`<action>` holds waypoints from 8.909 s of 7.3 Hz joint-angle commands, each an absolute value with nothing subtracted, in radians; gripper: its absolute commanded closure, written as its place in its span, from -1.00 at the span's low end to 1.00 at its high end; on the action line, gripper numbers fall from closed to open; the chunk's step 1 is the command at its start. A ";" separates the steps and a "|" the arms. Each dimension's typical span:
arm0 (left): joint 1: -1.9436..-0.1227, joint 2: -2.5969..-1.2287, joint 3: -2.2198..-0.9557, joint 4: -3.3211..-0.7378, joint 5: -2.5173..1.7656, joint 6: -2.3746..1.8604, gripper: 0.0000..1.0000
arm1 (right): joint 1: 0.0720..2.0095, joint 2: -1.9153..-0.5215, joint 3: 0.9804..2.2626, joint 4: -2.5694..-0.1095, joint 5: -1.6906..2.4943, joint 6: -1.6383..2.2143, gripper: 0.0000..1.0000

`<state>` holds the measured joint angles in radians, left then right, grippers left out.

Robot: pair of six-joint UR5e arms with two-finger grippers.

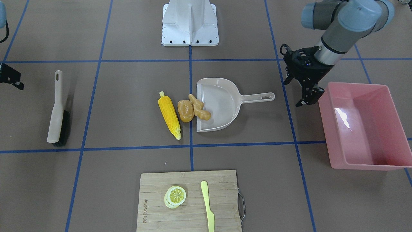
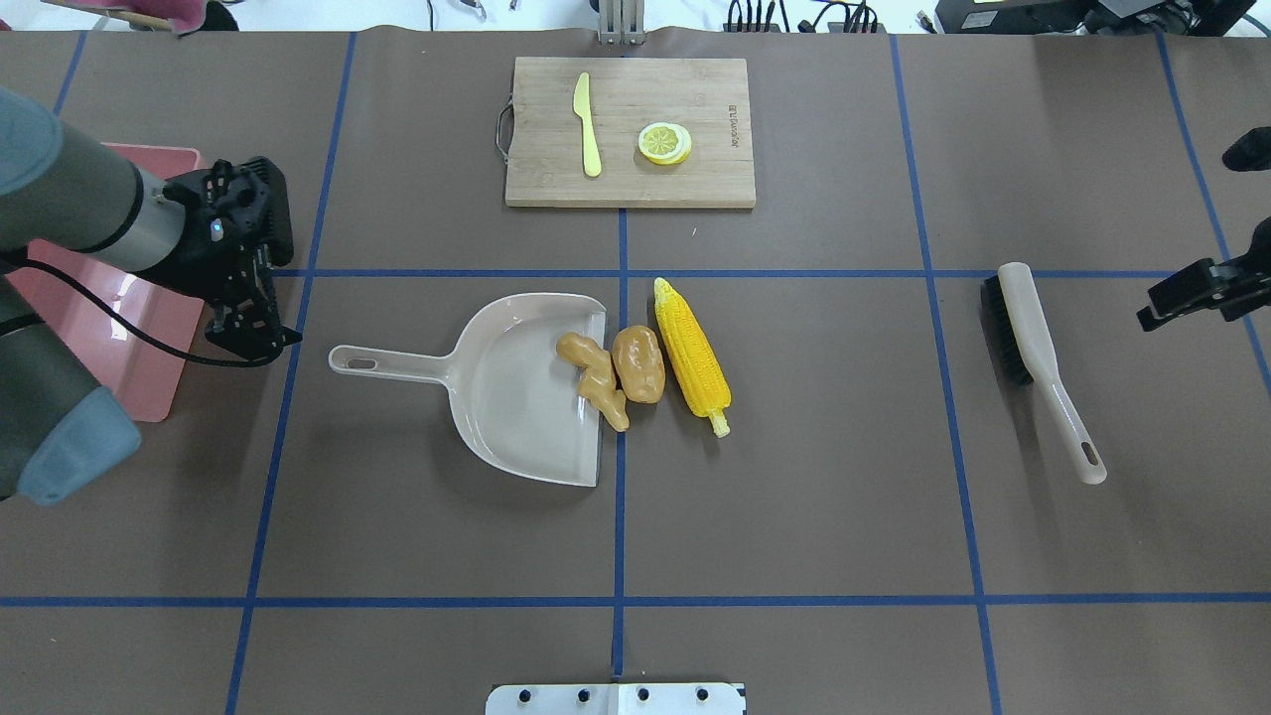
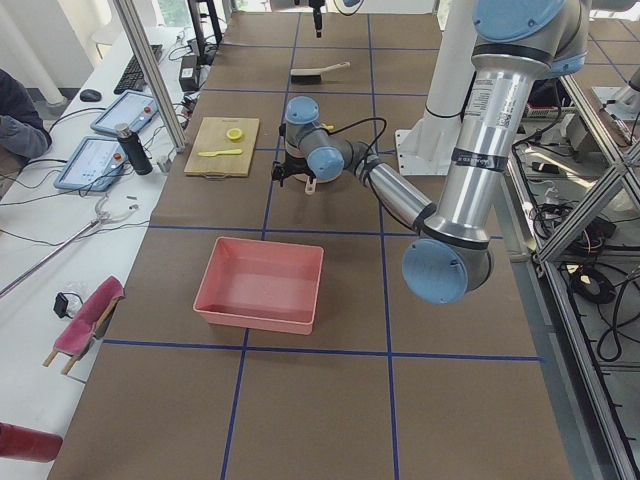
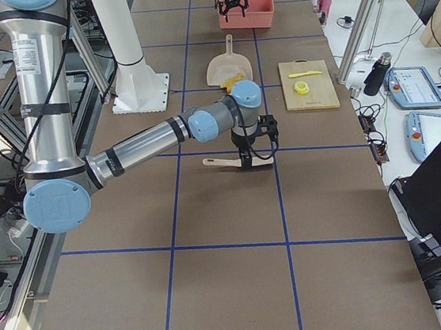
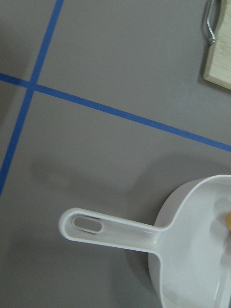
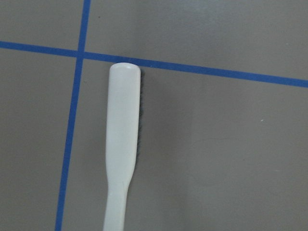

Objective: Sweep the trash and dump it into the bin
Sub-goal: 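Move the left gripper to the dustpan handle while the right gripper reaches the brush handle, then grasp the dustpan handle with the left gripper while the right gripper lifts the brush, then carry the brush with the right gripper toward the corn and potato, then sweep the corn, potato and ginger into the dustpan with the right-held brush, then lift the brush away and set it down with the right gripper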

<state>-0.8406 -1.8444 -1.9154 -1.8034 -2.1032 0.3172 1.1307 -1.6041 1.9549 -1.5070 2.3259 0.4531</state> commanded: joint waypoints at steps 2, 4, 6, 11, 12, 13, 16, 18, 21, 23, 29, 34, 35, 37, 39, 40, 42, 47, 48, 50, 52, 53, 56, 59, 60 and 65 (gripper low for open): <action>-0.792 -1.910 -1.888 -1.775 -2.079 0.321 -0.99 | 0.925 -1.649 1.945 -1.304 2.212 0.714 -1.00; -0.770 -1.910 -1.843 -1.805 -2.083 0.322 -0.96 | 0.867 -1.651 1.893 -1.252 2.165 0.721 -1.00; -0.727 -1.917 -1.789 -1.858 -2.085 0.336 -0.96 | 0.832 -1.651 1.885 -1.253 2.155 0.722 -1.00; -0.716 -1.933 -1.713 -1.914 -2.085 0.334 -0.86 | 0.792 -1.680 1.902 -1.256 2.178 0.784 -0.41; -0.713 -1.931 -1.710 -1.914 -2.083 0.333 -0.85 | 0.793 -1.683 1.902 -1.258 2.178 0.784 -0.21; -0.709 -1.930 -1.712 -1.914 -2.085 0.333 -0.84 | 0.793 -1.687 1.904 -1.258 2.178 0.781 -0.01; -0.709 -1.922 -1.730 -1.916 -2.083 0.327 -0.85 | 0.801 -1.697 1.911 -1.255 2.177 0.769 0.60; -0.710 -1.924 -1.730 -1.916 -2.085 0.327 -0.85 | 0.837 -1.695 1.930 -1.255 2.180 0.756 1.00; -0.716 -1.918 -1.750 -1.916 -2.085 0.333 -0.85 | 0.902 -1.684 2.003 -1.316 2.197 0.755 1.00; -0.716 -1.908 -1.749 -1.963 -2.085 0.328 -0.85 | 0.919 -1.643 2.039 -1.367 2.186 0.755 1.00; -0.710 -1.873 -1.744 -1.965 -2.085 0.334 -0.80 | 0.674 -1.306 2.022 -1.738 2.076 0.768 1.00; -0.716 -1.882 -1.743 -1.953 -2.167 0.334 -0.78 | 0.543 -1.145 1.990 -1.925 1.976 0.862 1.00; -0.718 -1.887 -1.743 -1.953 -2.168 0.333 -0.78 | 0.537 -1.112 1.956 -1.925 1.976 0.892 1.00; -0.729 -1.884 -1.741 -1.957 -2.172 0.333 -0.76 | 0.502 -1.062 1.909 -1.924 1.973 0.968 1.00; -0.729 -1.884 -1.744 -1.960 -2.174 0.333 -0.76 | 0.465 -1.035 1.873 -1.904 1.956 0.986 1.00; -0.730 -1.882 -1.744 -1.962 -2.172 0.333 -0.76 | 0.450 -1.031 1.853 -1.851 1.956 1.002 1.00; -0.732 -1.885 -1.741 -1.962 -2.181 0.333 -0.76 | 0.420 -0.994 1.795 -1.771 1.957 1.051 1.00; -0.741 -1.884 -1.735 -1.965 -2.195 0.325 -0.09 | 0.405 -0.870 1.692 -1.657 1.967 1.091 1.00; -0.742 -1.884 -1.735 -1.965 -2.201 0.324 0.13 | 0.399 -0.835 1.666 -1.657 1.970 1.088 1.00; -0.747 -1.884 -1.738 -1.965 -2.203 0.327 0.68 | 0.373 -0.833 1.664 -1.572 1.964 1.110 1.00; -0.747 -1.884 -1.738 -1.965 -2.203 0.330 1.00 | 0.371 -0.831 1.664 -1.479 1.963 1.172 1.00; -0.747 -1.884 -1.738 -1.965 -2.203 0.330 1.00 | 0.371 -0.833 1.664 -1.453 1.963 1.192 1.00; -0.752 -1.884 -1.741 -1.965 -2.204 0.333 1.00 | 0.371 -0.841 1.689 -1.480 1.979 1.199 1.00; -0.753 -1.884 -1.743 -1.967 -2.209 0.333 1.00 | 0.426 -0.894 1.909 -1.749 1.983 1.177 1.00; -0.753 -1.882 -1.743 -1.988 -2.209 0.331 1.00 | 0.451 -0.949 1.978 -1.785 1.983 1.175 1.00; -0.761 -1.871 -1.735 -2.063 -2.224 0.324 1.00 | 0.621 -1.270 2.180 -1.798 1.983 1.073 1.00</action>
<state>-0.7558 -1.8742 -1.7357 -2.0450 -2.2132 0.3245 0.5874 -1.1961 2.1609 -1.8027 1.9816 1.1233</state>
